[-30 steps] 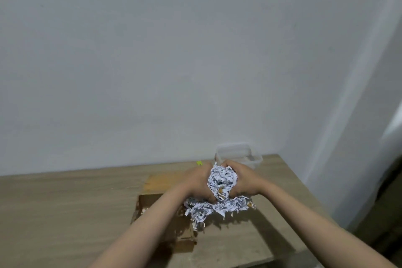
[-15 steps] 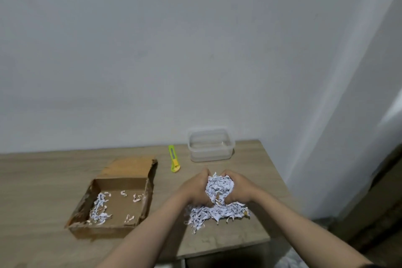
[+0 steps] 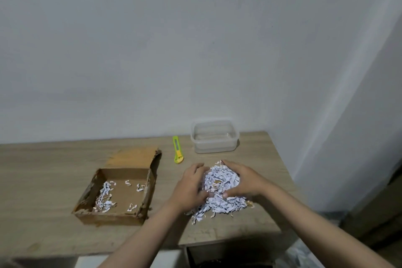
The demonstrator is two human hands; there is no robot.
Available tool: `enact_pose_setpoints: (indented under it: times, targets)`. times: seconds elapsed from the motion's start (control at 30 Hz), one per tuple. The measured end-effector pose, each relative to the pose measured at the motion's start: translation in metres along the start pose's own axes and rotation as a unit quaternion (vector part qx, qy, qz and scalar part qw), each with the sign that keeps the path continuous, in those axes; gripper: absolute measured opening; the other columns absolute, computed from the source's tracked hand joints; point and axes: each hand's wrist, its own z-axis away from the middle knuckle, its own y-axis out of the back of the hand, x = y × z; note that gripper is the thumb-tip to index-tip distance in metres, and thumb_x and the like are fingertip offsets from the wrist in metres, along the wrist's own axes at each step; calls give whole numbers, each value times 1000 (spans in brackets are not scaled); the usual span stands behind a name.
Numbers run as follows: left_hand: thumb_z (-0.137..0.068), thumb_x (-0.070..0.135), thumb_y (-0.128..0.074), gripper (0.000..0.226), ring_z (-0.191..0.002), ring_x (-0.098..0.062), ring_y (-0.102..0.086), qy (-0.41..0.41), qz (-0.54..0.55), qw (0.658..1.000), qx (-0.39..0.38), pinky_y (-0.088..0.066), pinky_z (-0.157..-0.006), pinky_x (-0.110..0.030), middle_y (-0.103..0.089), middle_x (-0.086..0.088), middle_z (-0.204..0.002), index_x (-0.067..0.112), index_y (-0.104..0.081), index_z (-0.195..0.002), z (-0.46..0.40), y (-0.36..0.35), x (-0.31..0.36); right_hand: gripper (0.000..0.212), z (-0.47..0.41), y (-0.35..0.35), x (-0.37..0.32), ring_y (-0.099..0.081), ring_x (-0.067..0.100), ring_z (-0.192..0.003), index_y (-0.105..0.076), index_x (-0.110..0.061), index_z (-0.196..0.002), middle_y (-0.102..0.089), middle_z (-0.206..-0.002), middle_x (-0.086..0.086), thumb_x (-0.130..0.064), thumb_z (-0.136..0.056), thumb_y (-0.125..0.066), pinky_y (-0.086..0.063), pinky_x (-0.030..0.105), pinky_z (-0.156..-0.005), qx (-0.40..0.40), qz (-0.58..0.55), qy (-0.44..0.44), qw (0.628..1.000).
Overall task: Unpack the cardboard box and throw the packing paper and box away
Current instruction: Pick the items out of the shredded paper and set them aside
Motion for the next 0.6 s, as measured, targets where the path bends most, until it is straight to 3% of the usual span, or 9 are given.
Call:
enact_pose_setpoints:
  times: [0.07,0.13,0.27,0.33,0.4,0.47,0.6]
  targets:
    - [-77,30,-63,61,-131,-20,-33,-28,8,999,35,-32,-110,-42,-37,-3,-142,23,-42,-134,6,-2,4,109,4,2,-1,-17,14,-144,-22,-34,-145,-21,-156,1,-56,-56,-80,-18,35,-118,-4,35,6,999]
    - [-78,27,-55,56,-129,-19,-36,-58,25,996,62,-34,-107,-44,-42,-4,-140,24,-45,-133,12,-6,9,88,7,1,-3,-14,17,-145,-27,-30,-144,-17,-157,9,-53,-71,-71,-17,35,-119,5,48,3,999]
    - [-80,44,-39,64,-138,-16,-28,-68,18,997,17,-21,-114,-48,-34,2,-150,26,-38,-141,17,-18,16,34,16,-5,-8,-33,23,-139,-61,-21,-121,-30,-152,11,-34,-91,-53,-31,32,-111,93,71,1,993]
    - [-76,55,-29,75,-143,-15,-16,-43,-24,998,-25,-11,-116,-53,-21,4,-156,26,-28,-146,18,-21,20,24,21,-14,-6,-51,23,-124,-69,-21,-107,-49,-140,6,-26,-87,-58,-42,30,-101,165,80,4,983]
    - [-82,56,-22,73,-145,-13,-3,-19,-81,995,-57,-2,-115,-52,-4,7,-159,26,-16,-148,18,-24,22,13,28,-23,-3,-57,21,-107,-72,-23,-90,-61,-113,-3,-21,-81,-63,-49,34,-86,231,79,25,969]
    - [-93,45,-25,62,-145,-12,6,-16,-131,989,-62,-1,-115,-52,7,8,-158,27,-6,-149,19,-28,22,9,33,-31,1,-55,20,-100,-70,-25,-85,-60,-96,-7,-23,-79,-64,-48,33,-79,254,99,62,960]
    - [-96,37,-23,61,-140,-10,22,-10,-184,980,-69,2,-115,-52,20,8,-155,29,8,-148,25,-33,13,29,38,-45,8,-45,17,-116,-64,-30,-114,-55,-121,-7,-38,-87,-55,-43,32,-92,180,174,64,966]
